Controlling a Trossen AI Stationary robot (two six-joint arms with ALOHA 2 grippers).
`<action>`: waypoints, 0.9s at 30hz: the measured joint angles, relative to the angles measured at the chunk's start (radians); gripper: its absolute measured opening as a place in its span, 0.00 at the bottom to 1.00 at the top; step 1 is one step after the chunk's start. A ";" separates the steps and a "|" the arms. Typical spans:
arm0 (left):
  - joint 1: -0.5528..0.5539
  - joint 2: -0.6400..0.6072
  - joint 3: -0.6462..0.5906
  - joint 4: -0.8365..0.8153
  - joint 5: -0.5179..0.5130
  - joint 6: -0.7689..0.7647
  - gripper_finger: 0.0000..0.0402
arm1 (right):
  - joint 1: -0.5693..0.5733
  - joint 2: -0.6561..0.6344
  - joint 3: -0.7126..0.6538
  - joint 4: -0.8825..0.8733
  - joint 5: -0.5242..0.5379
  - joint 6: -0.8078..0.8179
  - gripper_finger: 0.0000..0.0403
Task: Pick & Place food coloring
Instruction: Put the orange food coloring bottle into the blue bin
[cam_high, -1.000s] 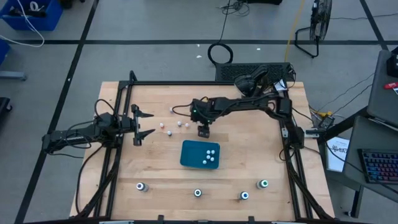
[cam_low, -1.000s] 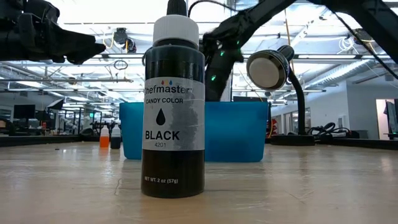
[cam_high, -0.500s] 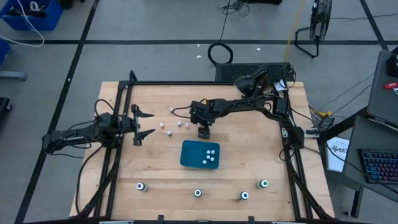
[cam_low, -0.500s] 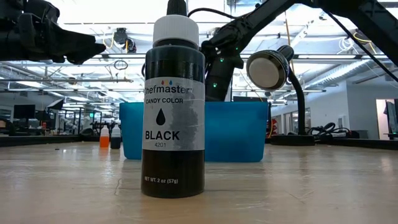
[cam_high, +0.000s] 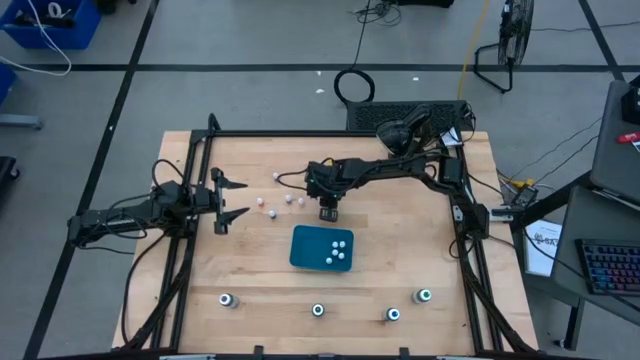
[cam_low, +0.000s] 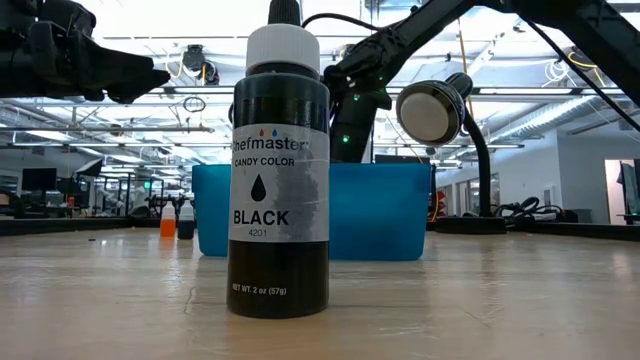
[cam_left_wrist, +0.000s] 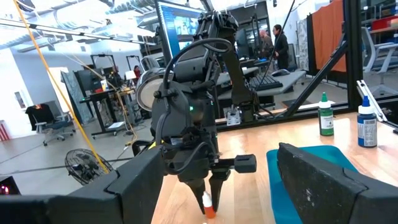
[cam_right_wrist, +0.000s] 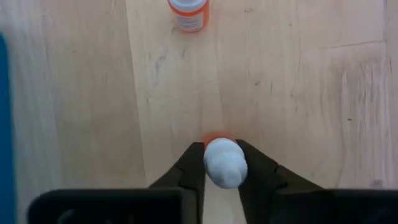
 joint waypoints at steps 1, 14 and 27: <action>0.000 0.000 0.000 0.000 0.000 0.000 0.76 | 0.000 0.000 0.000 0.000 0.000 -0.006 0.12; 0.000 0.000 0.000 0.000 0.000 0.000 0.76 | 0.062 -0.191 0.000 -0.079 0.105 -0.029 0.12; 0.000 0.000 0.000 0.000 0.000 0.000 0.76 | 0.291 -0.278 0.039 -0.141 0.099 0.033 0.12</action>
